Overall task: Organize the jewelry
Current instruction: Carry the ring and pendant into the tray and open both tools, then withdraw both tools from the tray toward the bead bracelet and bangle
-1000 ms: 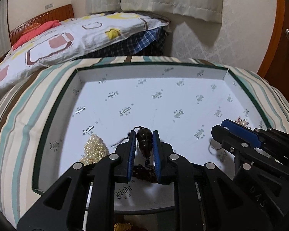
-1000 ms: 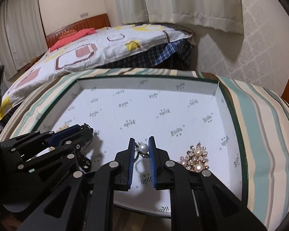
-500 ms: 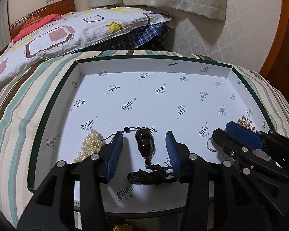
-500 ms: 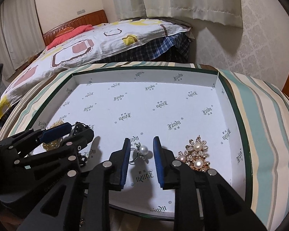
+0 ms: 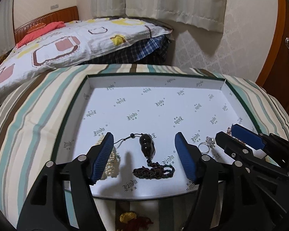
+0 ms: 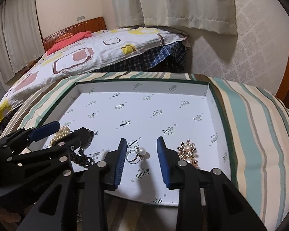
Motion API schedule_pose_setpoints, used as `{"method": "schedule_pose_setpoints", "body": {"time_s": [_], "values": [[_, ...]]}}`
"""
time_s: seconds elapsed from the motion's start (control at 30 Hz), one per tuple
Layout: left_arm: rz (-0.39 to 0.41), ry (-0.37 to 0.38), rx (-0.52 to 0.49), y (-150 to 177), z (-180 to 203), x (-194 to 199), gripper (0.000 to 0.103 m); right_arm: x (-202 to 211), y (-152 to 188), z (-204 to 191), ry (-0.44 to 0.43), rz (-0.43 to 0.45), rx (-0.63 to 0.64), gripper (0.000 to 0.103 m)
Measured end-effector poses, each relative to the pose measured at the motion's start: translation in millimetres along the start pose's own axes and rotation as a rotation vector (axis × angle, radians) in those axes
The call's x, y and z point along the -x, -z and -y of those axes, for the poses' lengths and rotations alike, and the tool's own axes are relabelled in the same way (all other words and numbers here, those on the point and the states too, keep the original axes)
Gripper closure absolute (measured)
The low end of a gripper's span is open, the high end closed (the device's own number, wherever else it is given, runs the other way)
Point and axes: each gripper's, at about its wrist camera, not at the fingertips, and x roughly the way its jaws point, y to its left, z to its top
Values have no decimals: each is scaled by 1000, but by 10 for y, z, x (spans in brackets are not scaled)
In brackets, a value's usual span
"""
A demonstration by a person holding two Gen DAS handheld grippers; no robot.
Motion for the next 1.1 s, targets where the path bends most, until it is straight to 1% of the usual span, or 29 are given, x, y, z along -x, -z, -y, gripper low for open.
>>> {"method": "schedule_pose_setpoints", "body": {"time_s": [0.13, 0.23, 0.33, 0.43, 0.57, 0.7, 0.73, 0.8, 0.97, 1.1], "values": [[24, -8, -4, 16, -17, 134, 35, 130, 9, -21, 10, 24, -4, 60], [42, -13, -11, 43, -15, 252, 34, 235, 22, -43, 17, 40, -3, 56], [63, -16, -12, 68, -21, 389, 30, 361, 46, -48, 19, 57, -15, 53], [87, -11, -4, 97, -41, 548, 28, 491, 76, -57, 24, 76, -20, 49], [120, -8, 4, 176, -73, 774, 26, 669, 155, -95, 33, 99, -22, 47], [153, -10, 16, 291, -135, 987, 23, 822, 302, -138, 37, 109, -24, 46], [161, -12, 18, 328, -155, 1040, 21, 852, 343, -151, 40, 111, -22, 45], [175, -17, 20, 392, -187, 1127, 21, 909, 447, -184, 45, 113, -19, 43], [208, -40, 18, 607, -294, 1315, 19, 976, 733, -257, 57, 115, -6, 40], [224, -69, 13, 779, -375, 1408, 17, 1001, 942, -282, 69, 109, -8, 35]]}}
